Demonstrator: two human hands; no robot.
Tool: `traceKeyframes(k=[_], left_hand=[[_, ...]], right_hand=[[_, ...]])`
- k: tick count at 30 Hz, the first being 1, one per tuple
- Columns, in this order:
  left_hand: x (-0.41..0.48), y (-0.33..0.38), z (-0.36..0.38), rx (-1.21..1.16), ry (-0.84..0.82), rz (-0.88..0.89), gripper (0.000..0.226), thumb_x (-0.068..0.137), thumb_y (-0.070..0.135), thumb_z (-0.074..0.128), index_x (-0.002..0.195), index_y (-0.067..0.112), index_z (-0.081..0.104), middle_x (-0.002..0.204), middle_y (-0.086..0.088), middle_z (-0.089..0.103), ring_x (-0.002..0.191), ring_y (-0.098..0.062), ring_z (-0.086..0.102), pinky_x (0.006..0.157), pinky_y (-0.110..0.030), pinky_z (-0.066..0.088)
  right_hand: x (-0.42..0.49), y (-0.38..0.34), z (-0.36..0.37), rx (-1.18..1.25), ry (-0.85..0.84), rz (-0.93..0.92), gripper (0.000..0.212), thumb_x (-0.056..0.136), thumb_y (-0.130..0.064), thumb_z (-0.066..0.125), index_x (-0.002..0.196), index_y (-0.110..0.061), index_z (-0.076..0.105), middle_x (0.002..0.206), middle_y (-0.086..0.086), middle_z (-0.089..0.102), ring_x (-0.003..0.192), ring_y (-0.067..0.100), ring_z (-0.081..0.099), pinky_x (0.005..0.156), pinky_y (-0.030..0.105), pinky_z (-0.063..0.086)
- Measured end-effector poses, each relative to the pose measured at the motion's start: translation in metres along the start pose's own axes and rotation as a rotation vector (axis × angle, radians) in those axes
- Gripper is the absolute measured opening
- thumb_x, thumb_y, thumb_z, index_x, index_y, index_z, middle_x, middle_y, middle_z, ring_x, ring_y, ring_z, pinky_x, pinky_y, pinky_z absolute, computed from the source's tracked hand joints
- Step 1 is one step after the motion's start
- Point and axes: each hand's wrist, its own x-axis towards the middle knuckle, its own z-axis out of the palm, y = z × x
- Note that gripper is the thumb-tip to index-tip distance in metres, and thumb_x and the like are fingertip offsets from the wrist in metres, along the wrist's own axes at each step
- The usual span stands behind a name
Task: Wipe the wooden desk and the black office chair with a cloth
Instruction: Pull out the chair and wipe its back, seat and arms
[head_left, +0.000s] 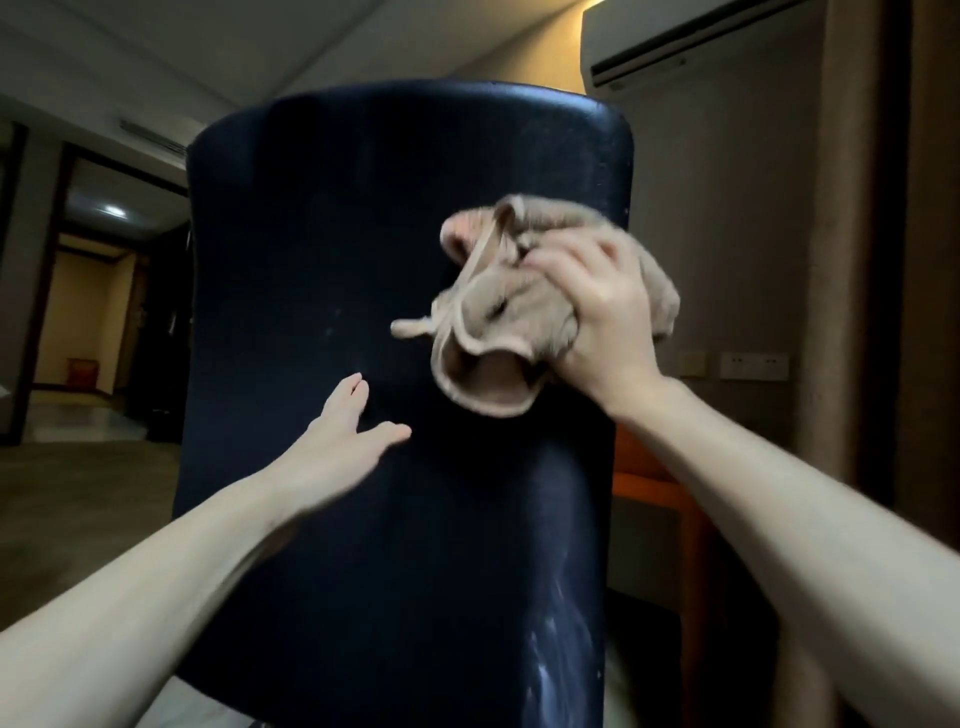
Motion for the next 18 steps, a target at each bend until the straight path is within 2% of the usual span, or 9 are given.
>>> traceKeyframes(k=[2, 5, 7, 10, 12, 15, 18], left_hand=[[0.002, -0.002, 0.002, -0.042, 0.002, -0.017, 0.083, 0.100, 0.041, 0.058, 0.166, 0.031, 0.008, 0.169, 0.026, 0.003, 0.153, -0.018, 0.029, 0.125, -0.035, 0.022], [0.004, -0.003, 0.006, -0.057, -0.034, -0.014, 0.091, 0.097, 0.040, 0.061, 0.166, 0.030, 0.002, 0.168, 0.028, -0.007, 0.155, -0.010, 0.019, 0.119, -0.027, 0.021], [0.004, -0.003, 0.009, -0.061, -0.022, -0.023, 0.094, 0.096, 0.037, 0.062, 0.165, 0.033, -0.002, 0.169, 0.026, -0.006, 0.155, -0.010, 0.016, 0.113, -0.025, 0.020], [0.003, -0.005, 0.009, -0.013, -0.024, -0.002, 0.094, 0.098, 0.026, 0.059, 0.165, 0.033, -0.006, 0.170, 0.021, -0.010, 0.157, -0.009, 0.007, 0.109, -0.024, 0.017], [0.005, -0.007, 0.008, -0.004, -0.034, -0.009, 0.095, 0.097, 0.022, 0.057, 0.164, 0.034, -0.009, 0.170, 0.020, -0.010, 0.156, -0.011, 0.010, 0.106, -0.025, 0.019], [0.006, -0.010, 0.004, 0.023, -0.028, -0.013, 0.092, 0.097, 0.020, 0.054, 0.164, 0.035, -0.006, 0.170, 0.022, -0.009, 0.156, -0.013, 0.015, 0.106, -0.025, 0.020], [0.007, -0.014, -0.006, 0.005, 0.010, -0.037, 0.090, 0.097, 0.021, 0.056, 0.165, 0.034, -0.001, 0.171, 0.021, 0.002, 0.155, -0.019, 0.024, 0.118, -0.027, 0.020]], right_hand=[[-0.042, -0.021, 0.008, 0.057, 0.000, 0.032, 0.018, 0.090, -0.015, 0.075, 0.106, -0.007, 0.077, 0.116, 0.007, 0.072, 0.111, 0.034, 0.059, 0.099, 0.051, 0.043], [-0.093, -0.048, 0.016, 0.132, -0.096, -0.025, 0.017, 0.088, -0.018, 0.077, 0.101, -0.008, 0.078, 0.113, 0.005, 0.074, 0.106, 0.031, 0.062, 0.102, 0.052, 0.042], [-0.113, -0.058, 0.015, 0.129, -0.190, -0.073, 0.019, 0.086, -0.021, 0.080, 0.102, -0.010, 0.079, 0.113, 0.003, 0.074, 0.106, 0.031, 0.065, 0.105, 0.053, 0.042], [-0.104, -0.056, 0.005, 0.061, -0.313, -0.170, 0.024, 0.083, -0.025, 0.079, 0.105, -0.015, 0.078, 0.115, 0.001, 0.073, 0.107, 0.030, 0.065, 0.097, 0.051, 0.047], [-0.077, -0.050, -0.005, 0.005, -0.332, -0.251, 0.026, 0.082, -0.024, 0.074, 0.107, -0.016, 0.077, 0.118, 0.001, 0.073, 0.106, 0.032, 0.065, 0.090, 0.047, 0.049], [-0.021, -0.034, -0.021, -0.138, -0.166, -0.277, 0.022, 0.085, -0.023, 0.069, 0.106, -0.016, 0.074, 0.117, 0.004, 0.072, 0.098, 0.035, 0.063, 0.080, 0.041, 0.044], [0.034, -0.014, -0.034, -0.288, 0.063, -0.221, 0.018, 0.091, -0.026, 0.066, 0.106, -0.018, 0.071, 0.116, 0.003, 0.072, 0.099, 0.035, 0.062, 0.079, 0.041, 0.042]])
